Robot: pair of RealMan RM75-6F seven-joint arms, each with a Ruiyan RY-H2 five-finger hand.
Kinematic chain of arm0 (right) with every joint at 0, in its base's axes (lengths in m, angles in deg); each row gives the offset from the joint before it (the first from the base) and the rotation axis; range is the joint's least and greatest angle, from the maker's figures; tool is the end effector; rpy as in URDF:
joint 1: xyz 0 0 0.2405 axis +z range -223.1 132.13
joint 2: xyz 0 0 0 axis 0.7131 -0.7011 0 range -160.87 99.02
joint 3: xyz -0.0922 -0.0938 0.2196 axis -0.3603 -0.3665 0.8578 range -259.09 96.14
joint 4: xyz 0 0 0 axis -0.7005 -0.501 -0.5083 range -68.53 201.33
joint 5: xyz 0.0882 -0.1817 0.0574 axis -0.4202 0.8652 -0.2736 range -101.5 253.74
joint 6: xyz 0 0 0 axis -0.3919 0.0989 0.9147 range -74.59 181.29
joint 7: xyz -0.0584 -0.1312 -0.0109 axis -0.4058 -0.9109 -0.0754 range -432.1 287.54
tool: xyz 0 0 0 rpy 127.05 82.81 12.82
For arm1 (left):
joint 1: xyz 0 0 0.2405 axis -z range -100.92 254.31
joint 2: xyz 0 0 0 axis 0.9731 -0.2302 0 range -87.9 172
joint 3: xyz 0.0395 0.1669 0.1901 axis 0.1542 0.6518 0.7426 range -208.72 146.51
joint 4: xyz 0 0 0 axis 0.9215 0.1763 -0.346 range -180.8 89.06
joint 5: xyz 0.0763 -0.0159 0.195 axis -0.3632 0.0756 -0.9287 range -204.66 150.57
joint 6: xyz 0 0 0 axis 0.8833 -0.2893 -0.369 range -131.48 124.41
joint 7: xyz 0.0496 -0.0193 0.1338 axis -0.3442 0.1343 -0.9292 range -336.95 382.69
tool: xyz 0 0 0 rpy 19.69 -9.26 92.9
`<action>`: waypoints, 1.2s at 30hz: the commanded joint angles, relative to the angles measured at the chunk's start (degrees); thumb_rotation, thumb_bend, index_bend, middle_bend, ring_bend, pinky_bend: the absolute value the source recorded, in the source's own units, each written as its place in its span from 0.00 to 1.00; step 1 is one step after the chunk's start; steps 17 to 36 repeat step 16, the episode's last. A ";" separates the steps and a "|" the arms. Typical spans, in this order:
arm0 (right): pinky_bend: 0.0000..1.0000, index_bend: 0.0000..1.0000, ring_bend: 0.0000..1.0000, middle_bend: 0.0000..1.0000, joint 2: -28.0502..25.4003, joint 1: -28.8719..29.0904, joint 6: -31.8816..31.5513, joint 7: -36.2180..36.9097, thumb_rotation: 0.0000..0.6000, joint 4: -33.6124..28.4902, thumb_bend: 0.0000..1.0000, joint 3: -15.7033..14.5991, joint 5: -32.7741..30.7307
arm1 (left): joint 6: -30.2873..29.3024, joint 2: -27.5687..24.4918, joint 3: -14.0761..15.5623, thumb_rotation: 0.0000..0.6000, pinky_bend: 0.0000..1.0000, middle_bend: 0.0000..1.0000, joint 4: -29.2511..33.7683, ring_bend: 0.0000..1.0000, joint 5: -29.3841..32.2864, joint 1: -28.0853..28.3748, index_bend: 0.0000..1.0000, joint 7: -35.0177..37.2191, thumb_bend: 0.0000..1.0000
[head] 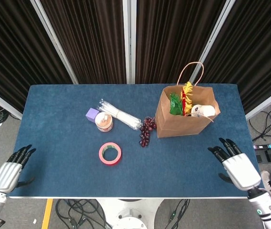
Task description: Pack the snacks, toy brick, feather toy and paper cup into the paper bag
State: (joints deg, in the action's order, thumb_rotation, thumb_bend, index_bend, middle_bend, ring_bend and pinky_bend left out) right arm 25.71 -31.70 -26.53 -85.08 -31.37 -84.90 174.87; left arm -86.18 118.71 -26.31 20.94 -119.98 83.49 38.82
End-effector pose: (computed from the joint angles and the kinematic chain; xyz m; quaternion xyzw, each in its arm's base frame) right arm -0.2617 -0.1940 0.1531 0.7585 -0.2460 0.3321 0.5039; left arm -0.3644 0.1686 0.1008 -0.6559 -0.4200 -0.3708 0.5058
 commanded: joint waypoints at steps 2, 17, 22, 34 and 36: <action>0.10 0.19 0.05 0.23 5.43 -4.76 -5.50 2.85 1.00 8.00 0.00 1.08 -4.12 | -0.30 -0.14 -0.01 1.00 0.17 0.09 0.31 0.02 -0.19 -0.06 0.14 -0.30 0.26; 0.08 0.19 0.04 0.23 10.28 -6.22 -6.96 7.55 1.00 15.87 0.00 3.96 -7.53 | -2.48 -1.97 -1.87 1.00 0.17 0.09 3.49 0.02 0.01 0.36 0.14 -2.47 0.26; 0.08 0.19 0.04 0.23 10.28 -6.22 -6.96 7.55 1.00 15.87 0.00 3.96 -7.53 | -2.48 -1.97 -1.87 1.00 0.17 0.09 3.49 0.02 0.01 0.36 0.14 -2.47 0.26; 0.08 0.19 0.04 0.23 10.28 -6.22 -6.96 7.55 1.00 15.87 0.00 3.96 -7.53 | -2.48 -1.97 -1.87 1.00 0.17 0.09 3.49 0.02 0.01 0.36 0.14 -2.47 0.26; 0.08 0.19 0.04 0.23 10.28 -6.22 -6.96 7.55 1.00 15.87 0.00 3.96 -7.53 | -2.48 -1.97 -1.87 1.00 0.17 0.09 3.49 0.02 0.01 0.36 0.14 -2.47 0.26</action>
